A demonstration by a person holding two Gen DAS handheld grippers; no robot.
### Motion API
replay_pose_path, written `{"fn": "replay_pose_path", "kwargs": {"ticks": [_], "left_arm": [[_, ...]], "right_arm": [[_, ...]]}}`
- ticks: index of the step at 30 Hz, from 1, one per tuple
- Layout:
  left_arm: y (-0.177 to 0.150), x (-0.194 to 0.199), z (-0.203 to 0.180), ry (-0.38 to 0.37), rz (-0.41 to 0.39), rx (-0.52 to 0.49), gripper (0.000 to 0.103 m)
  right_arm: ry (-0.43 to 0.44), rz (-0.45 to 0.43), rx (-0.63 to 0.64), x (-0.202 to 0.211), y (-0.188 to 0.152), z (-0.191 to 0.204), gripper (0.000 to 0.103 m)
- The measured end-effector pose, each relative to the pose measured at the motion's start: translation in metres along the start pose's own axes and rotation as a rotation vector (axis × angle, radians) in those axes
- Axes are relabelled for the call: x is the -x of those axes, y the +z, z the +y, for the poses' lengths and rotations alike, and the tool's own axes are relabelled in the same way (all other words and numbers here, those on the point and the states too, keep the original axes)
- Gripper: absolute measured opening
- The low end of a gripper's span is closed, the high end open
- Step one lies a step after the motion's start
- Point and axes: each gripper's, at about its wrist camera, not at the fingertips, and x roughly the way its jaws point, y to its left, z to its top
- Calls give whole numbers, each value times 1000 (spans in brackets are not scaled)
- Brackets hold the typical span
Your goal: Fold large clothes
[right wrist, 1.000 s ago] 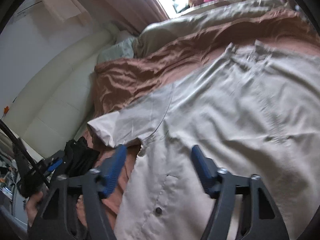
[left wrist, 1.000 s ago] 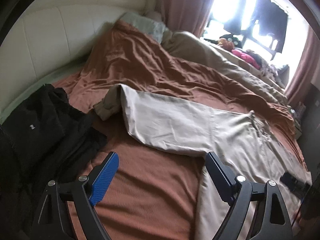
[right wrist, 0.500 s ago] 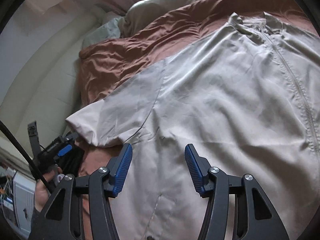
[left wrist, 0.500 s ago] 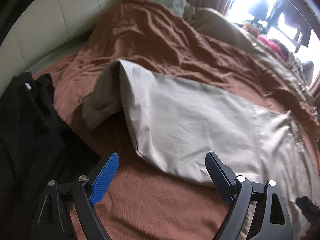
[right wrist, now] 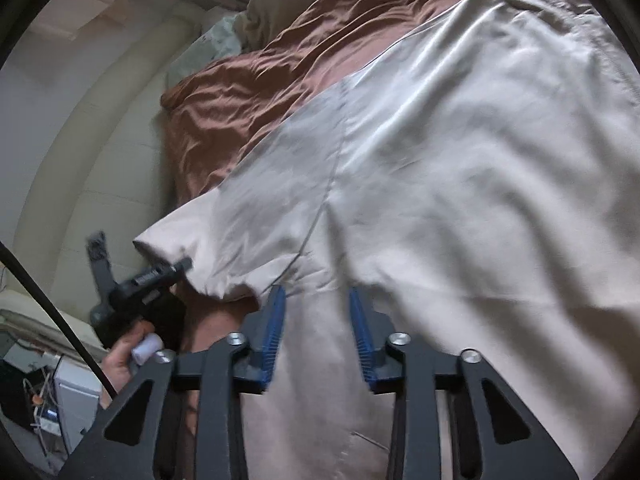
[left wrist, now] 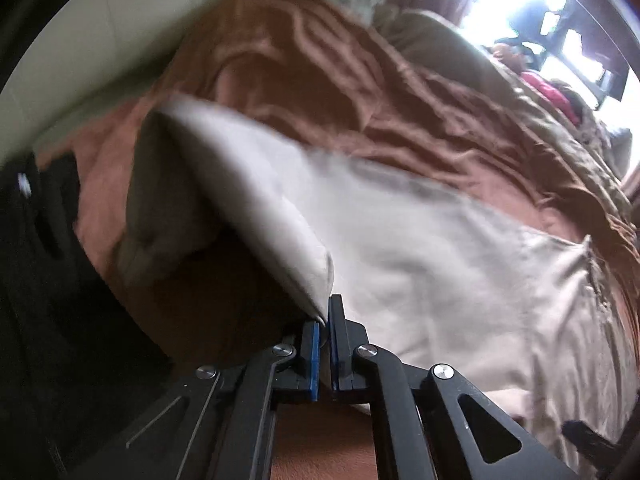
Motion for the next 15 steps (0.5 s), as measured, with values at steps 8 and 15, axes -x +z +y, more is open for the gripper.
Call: {"fn": "replay_pose_path", "kwargs": {"ticks": [8,15], "left_arm": [[21,55,-30,-120,-64,-58,3],[33,84,-63,-197,-88,-92,3]], "right_arm": [[103,61,-59,-45,6,-2,16],[163,141,-134,-95,10,-16,7]]}}
